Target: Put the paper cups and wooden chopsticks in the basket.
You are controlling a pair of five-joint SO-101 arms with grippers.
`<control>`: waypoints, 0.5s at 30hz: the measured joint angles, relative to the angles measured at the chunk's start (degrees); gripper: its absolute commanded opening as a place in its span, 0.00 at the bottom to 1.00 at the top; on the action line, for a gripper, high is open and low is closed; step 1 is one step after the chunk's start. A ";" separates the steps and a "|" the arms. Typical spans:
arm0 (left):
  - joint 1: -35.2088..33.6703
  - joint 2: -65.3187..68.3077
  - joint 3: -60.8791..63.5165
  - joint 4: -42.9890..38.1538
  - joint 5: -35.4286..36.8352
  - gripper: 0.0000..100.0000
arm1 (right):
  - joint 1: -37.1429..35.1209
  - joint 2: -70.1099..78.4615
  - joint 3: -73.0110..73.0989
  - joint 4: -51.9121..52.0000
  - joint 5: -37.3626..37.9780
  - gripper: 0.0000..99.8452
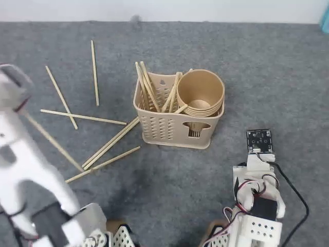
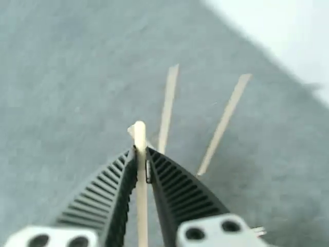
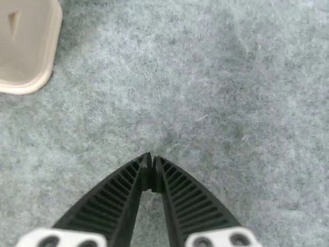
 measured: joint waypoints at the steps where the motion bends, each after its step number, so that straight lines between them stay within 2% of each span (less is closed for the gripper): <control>1: 1.85 -1.67 0.00 -0.70 -0.18 0.01 | 0.00 0.00 0.00 0.00 0.00 0.01; 15: 28.75 -17.58 -2.99 -21.54 -0.70 0.01 | 0.00 0.00 0.00 0.00 0.00 0.01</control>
